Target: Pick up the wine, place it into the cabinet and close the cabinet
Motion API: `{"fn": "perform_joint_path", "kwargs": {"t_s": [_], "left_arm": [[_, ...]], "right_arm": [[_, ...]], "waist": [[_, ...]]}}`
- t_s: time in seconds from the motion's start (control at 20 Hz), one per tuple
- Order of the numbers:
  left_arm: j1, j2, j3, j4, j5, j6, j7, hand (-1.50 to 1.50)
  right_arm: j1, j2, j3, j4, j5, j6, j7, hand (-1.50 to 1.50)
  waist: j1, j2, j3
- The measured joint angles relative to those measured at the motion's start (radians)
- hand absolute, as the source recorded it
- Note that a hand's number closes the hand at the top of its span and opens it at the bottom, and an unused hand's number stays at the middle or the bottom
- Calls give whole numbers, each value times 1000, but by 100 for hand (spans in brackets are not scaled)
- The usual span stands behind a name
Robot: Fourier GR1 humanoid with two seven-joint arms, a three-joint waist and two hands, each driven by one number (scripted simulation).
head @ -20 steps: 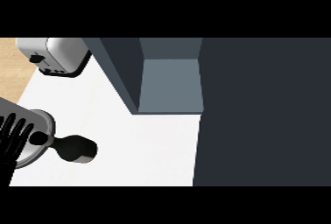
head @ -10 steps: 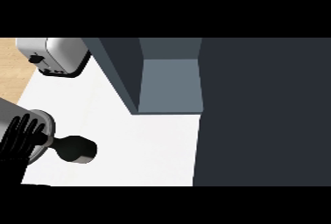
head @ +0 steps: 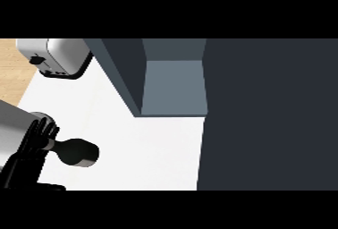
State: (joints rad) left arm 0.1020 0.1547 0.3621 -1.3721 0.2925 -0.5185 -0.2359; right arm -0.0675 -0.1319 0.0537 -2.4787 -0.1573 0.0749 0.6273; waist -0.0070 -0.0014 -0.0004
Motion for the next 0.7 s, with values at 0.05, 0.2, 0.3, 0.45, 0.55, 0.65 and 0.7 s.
{"fn": "perform_joint_path", "kwargs": {"t_s": [0.05,0.2,0.3,0.45,0.55,0.65,0.7], "left_arm": [[-13,4,5,21,0,-2,-12,-150],[-12,-2,-3,35,-17,4,-33,-150],[-23,3,-5,67,-28,-1,-55,-150],[-38,12,-5,132,-49,-16,-107,-150],[-53,18,-3,144,-47,-12,-100,-150],[-60,16,-11,175,-70,-7,-130,-150],[-69,20,-11,206,-79,-11,-153,-150]], "right_arm": [[-5,0,2,1,2,3,2,-150],[10,7,0,3,4,14,-13,-150],[-10,10,5,3,9,4,4,-150],[-1,16,10,3,12,9,-3,-150],[-6,13,6,-3,10,8,8,-150],[-14,14,4,-3,12,6,17,-150],[-10,13,3,-6,12,8,20,-150]], "waist": [[1,0,0],[2,0,0],[3,0,0],[2,0,0],[1,0,0],[1,0,0],[0,0,0]]}}
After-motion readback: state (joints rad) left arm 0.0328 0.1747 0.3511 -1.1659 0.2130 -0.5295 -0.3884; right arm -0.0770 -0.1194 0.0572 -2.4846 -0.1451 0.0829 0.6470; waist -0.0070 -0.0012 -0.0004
